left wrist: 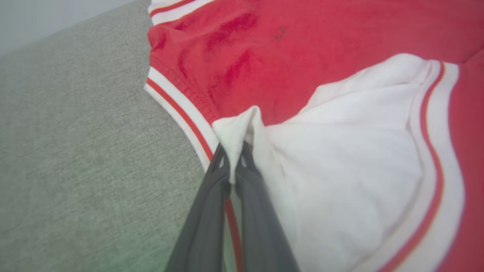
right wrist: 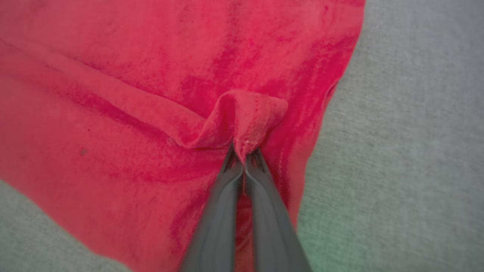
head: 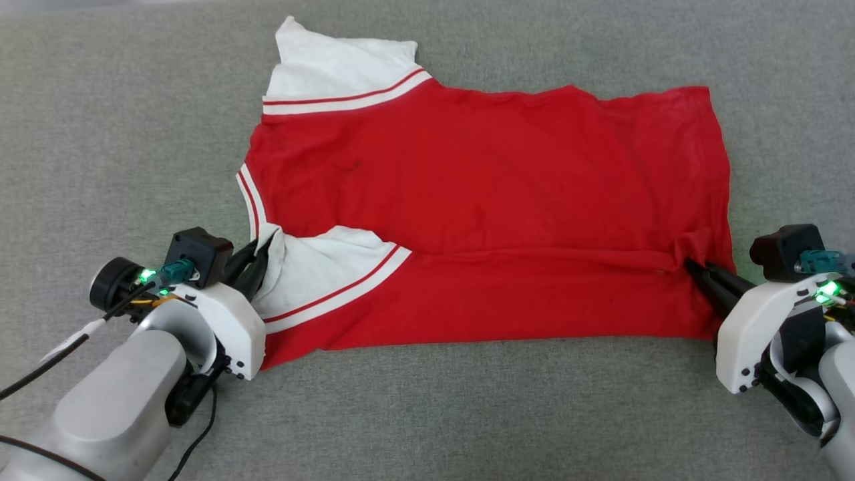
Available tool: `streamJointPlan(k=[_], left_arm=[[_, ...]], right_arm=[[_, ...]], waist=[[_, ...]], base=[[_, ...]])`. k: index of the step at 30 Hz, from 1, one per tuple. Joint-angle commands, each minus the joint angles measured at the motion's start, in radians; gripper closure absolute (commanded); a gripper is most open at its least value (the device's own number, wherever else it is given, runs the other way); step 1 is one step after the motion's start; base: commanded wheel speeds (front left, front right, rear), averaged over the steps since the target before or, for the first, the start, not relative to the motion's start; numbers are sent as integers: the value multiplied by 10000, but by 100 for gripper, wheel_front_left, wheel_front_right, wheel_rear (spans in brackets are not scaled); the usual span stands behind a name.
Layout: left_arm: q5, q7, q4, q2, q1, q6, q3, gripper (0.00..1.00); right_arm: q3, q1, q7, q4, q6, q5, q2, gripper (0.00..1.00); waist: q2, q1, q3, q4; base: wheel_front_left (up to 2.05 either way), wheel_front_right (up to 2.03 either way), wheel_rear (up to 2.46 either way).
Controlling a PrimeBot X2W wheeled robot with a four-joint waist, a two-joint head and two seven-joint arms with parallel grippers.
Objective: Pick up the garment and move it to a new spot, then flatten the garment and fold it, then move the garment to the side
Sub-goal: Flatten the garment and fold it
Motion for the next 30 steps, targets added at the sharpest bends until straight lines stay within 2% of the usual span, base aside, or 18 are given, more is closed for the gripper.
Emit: streamJointPlan(k=[1, 2, 3, 4, 11, 17, 24, 27, 30], left_arm=[[1, -7, 160, -82, 18, -97, -83, 100], [-85, -38, 295, -185, 2, -151, -77, 53], [-102, -121, 390, -233, -58, -168, -44, 0], [-144, -119, 478, -253, -125, -225, -34, 0], [-346, 723, 58, 262, -676, -447, 36, 0], [-1010, 2900, -1169, 1092, -1307, -627, 81, 0], [-2630, 6471, -2429, 1839, -1846, -820, -158, 0], [-3168, 7713, -2701, 2056, -1823, -805, -368, 0], [-3704, 8377, -2760, 2032, -1599, -699, -446, 0]], right_arm=[[76, 76, 15, 155, -7, 52, 164, 100], [64, 68, -27, 150, -4, 43, 146, 75], [86, 88, -48, 126, -4, -3, 94, 11], [131, 126, -86, 39, -4, 3, 56, 0], [-270, 385, -259, -774, -6, -3, -124, 0], [-620, 568, -32, -1376, -6, -172, -160, 0], [-774, 657, 215, -1654, -6, -275, -13, 0], [-700, 615, 329, -1708, -6, -243, 54, 0], [-605, 490, 424, -1694, -6, -202, 119, 0]], waist=[[0, -1, -125, 32], [0, -1, -235, 51], [0, -1, -349, 77], [0, -1, -476, 103], [0, -1, -1206, 255], [0, -1, -1416, 354], [0, -1, -1431, 308], [0, -1, -1355, 200], [0, -1, -1237, 56]], base=[[0, 0, 0], [0, 0, 0], [0, 0, 0], [0, 0, 0], [0, 0, 0], [0, 0, 0], [0, 0, 0], [0, 0, 0], [0, 0, 0]])
